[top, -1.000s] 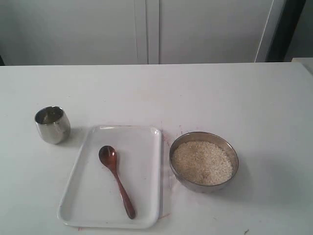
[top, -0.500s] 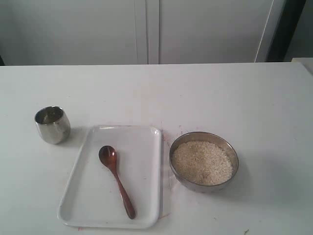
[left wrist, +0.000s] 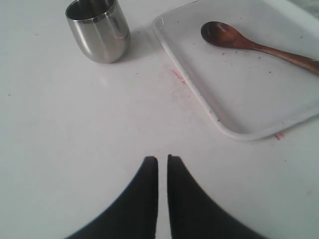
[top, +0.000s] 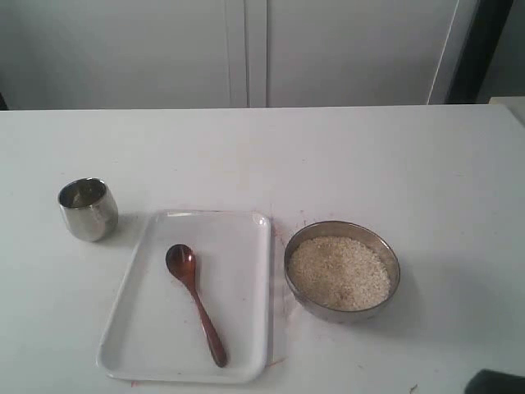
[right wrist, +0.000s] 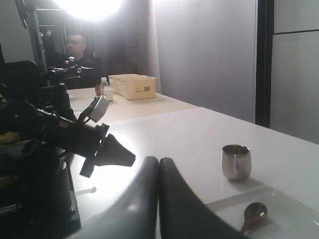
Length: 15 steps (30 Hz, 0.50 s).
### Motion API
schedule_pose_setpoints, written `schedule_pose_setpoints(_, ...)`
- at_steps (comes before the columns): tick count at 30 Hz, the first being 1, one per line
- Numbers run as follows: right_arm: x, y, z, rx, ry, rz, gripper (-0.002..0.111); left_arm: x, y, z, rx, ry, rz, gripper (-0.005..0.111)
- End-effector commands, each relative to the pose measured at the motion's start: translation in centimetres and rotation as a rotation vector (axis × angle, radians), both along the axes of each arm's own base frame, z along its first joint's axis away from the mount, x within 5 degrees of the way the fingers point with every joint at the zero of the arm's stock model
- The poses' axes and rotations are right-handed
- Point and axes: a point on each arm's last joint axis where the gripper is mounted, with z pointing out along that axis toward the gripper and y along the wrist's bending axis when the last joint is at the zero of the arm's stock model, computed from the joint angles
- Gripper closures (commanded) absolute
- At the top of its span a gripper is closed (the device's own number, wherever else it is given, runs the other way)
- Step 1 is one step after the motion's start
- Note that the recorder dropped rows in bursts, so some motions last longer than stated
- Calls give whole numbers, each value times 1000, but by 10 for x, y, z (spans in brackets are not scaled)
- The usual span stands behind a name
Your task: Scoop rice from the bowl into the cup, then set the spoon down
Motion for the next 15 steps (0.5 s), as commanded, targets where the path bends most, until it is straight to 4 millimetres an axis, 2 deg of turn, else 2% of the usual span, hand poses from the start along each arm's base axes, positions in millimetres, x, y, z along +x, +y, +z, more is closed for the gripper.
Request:
schedule_pose_setpoints(1, 0, 4, -18, -28, -13, 16, 108, 0, 0, -2, -7, 5, 0, 92)
schedule_pose_setpoints(6, 2, 7, -37, -76, 0, 18, 108, 0, 0, -2, -7, 5, 0, 92)
schedule_pose_setpoints(15, 4, 6, -42, -129, 34, -4, 108, 0, 0, -2, -7, 5, 0, 92)
